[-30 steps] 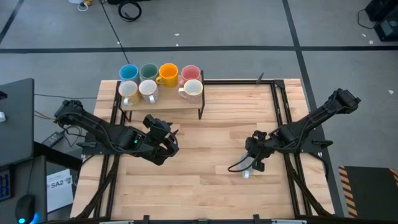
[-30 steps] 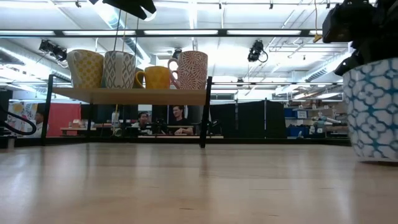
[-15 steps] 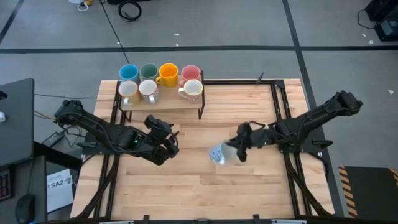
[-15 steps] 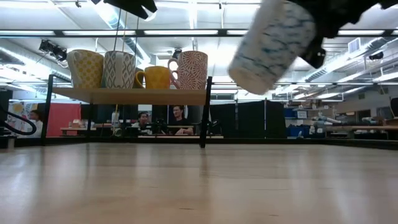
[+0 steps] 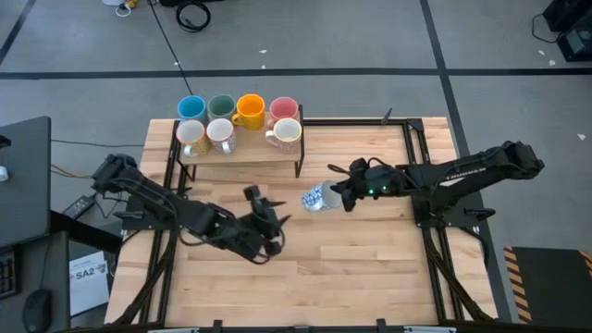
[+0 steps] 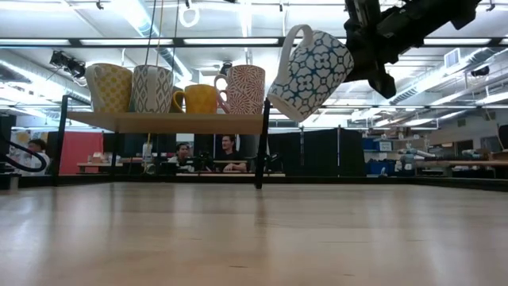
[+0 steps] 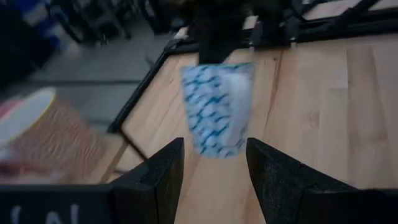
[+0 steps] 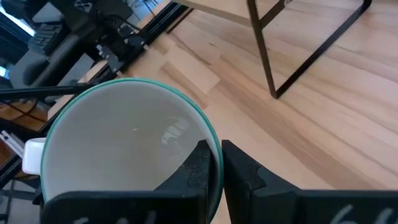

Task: Place coffee mugs
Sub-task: Put the blue patterned mug on the shelf

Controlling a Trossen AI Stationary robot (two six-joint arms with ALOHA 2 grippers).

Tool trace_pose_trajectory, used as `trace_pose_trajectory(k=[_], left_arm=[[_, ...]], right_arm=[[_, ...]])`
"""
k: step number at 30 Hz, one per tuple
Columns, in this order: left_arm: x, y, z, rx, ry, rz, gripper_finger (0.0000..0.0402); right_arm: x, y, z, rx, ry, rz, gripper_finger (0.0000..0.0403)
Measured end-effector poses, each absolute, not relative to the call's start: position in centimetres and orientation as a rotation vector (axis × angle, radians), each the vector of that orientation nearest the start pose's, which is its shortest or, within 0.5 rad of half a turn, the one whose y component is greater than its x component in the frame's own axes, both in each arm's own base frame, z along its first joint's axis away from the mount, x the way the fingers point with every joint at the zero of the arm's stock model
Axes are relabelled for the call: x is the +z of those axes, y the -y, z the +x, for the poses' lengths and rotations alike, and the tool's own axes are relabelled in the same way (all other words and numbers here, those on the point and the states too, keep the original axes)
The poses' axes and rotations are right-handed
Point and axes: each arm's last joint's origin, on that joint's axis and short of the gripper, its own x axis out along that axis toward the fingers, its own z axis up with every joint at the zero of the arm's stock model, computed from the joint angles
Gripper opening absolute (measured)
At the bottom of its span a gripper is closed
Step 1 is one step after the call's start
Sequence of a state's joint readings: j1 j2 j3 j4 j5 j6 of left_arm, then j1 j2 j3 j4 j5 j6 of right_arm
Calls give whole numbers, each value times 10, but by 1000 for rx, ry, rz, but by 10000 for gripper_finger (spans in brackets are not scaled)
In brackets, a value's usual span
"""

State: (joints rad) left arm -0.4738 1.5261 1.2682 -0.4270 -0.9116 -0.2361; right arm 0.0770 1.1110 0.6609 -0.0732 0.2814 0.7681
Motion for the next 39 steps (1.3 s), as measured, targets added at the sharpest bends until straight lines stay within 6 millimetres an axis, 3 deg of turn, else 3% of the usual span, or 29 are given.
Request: trace_pose_trajectory(k=[7,15,32,39], left_arm=[[279,137,342,488,-439,384,181],[260,126,371,543,-387,354,181],[258,100,382,500,-393,224,179],[257,100,382,504,-385,188,136]], right_arm=[[240,-4,233,-372,-421,674,32],[239,-4,233,-373,-423,673,33],[240,-3,233,-377,-420,671,33],[240,-3,233,-377,-418,673,33]])
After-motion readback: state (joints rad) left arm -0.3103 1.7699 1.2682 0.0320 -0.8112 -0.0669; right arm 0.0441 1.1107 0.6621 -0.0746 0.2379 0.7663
